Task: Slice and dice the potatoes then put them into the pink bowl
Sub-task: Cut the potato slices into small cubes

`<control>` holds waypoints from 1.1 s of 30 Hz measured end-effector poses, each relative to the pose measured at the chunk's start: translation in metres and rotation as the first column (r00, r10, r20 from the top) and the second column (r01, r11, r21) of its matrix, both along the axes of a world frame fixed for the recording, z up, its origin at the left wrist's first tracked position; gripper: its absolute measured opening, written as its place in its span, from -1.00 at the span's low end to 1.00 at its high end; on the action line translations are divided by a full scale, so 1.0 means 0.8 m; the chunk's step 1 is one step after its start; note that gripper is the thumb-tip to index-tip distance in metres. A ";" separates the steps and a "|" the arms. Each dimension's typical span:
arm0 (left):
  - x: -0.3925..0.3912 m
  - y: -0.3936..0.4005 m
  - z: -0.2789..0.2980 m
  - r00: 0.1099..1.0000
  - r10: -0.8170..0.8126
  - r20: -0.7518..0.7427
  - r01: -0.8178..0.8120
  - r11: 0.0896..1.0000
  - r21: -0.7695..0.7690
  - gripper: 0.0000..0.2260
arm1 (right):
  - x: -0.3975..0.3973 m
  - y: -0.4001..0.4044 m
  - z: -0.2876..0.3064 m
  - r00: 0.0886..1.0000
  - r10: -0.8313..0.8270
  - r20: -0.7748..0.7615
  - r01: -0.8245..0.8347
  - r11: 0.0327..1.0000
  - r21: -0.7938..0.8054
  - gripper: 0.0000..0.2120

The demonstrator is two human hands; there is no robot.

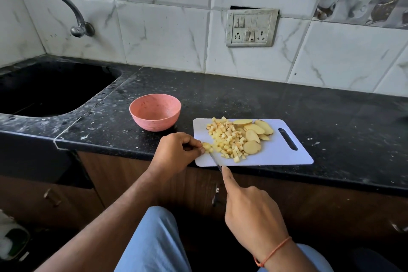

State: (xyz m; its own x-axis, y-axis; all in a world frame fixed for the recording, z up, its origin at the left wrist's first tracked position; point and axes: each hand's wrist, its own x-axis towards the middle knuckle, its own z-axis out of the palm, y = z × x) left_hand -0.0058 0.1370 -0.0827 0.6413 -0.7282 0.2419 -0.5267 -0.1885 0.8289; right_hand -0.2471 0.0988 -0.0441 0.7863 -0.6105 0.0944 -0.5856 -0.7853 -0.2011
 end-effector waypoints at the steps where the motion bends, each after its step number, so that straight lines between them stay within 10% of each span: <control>1: -0.001 0.000 0.000 1.000 0.008 0.001 -0.008 1.000 -0.004 -0.87 | -0.002 -0.004 0.000 1.000 -0.014 0.018 0.014 1.000 -0.002 -0.37; 14: -0.007 -0.001 -0.007 0.997 0.030 0.068 -0.028 0.999 -0.039 -0.86 | 0.018 -0.025 0.002 0.975 -0.051 0.216 0.026 0.992 0.120 -0.47; 33: 0.002 -0.005 -0.006 0.998 0.021 0.059 -0.020 1.000 -0.023 -0.87 | 0.066 -0.018 -0.009 0.998 -0.002 0.065 0.004 0.999 -0.043 -0.42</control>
State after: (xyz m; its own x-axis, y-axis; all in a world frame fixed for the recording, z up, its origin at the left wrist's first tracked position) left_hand -0.0041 0.1329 -0.0878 0.6400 -0.7089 0.2964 -0.5713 -0.1811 0.8005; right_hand -0.1941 0.0846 -0.0509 0.7758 -0.6072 0.1714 -0.5748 -0.7922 -0.2049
